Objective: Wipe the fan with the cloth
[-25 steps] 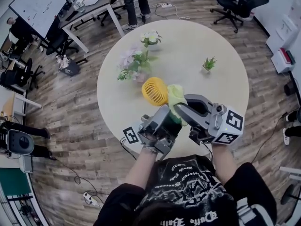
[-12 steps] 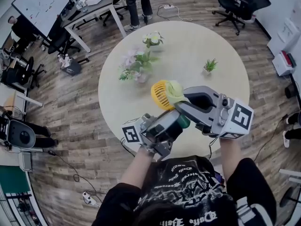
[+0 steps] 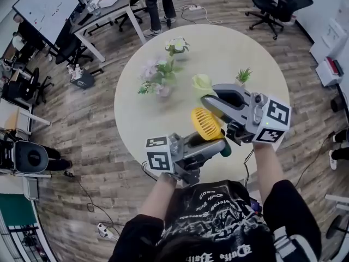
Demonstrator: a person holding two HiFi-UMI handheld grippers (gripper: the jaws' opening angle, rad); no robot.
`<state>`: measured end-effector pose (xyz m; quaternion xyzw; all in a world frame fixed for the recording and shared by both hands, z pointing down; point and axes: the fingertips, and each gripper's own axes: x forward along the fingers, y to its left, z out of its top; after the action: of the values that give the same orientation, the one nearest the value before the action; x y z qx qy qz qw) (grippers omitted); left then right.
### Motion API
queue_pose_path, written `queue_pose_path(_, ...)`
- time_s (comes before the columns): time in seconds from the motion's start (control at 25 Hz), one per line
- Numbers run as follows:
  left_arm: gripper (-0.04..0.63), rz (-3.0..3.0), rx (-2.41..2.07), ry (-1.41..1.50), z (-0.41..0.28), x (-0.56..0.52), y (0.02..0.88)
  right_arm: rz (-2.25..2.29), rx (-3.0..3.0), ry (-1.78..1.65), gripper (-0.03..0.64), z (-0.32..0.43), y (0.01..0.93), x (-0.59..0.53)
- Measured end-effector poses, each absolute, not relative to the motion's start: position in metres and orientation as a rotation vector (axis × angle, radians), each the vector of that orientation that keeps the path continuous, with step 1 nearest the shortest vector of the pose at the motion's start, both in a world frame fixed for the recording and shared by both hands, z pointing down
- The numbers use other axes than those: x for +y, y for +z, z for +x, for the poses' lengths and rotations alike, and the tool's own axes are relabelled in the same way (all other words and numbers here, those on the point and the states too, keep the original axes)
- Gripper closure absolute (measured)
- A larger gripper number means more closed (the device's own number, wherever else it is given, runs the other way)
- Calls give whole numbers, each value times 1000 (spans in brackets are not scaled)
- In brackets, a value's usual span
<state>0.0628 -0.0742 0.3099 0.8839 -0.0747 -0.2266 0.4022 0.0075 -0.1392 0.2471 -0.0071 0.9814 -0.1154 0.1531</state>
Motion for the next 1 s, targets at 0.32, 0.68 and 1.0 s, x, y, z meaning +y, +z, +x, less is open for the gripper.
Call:
queue_pose_path(0.32, 399, 2239, -157, -677, 44, -77, 299, 125, 2793, -523, 577, 10, 274, -132)
queue_pose_path(0.68, 399, 2202, -220, -762, 24, -86, 297, 403, 2709, -629, 577, 17, 275, -97)
queue_pose_path(1.0, 400, 2197, -403, -912, 11, -94, 296, 209, 2524, -791, 577, 22, 282, -101)
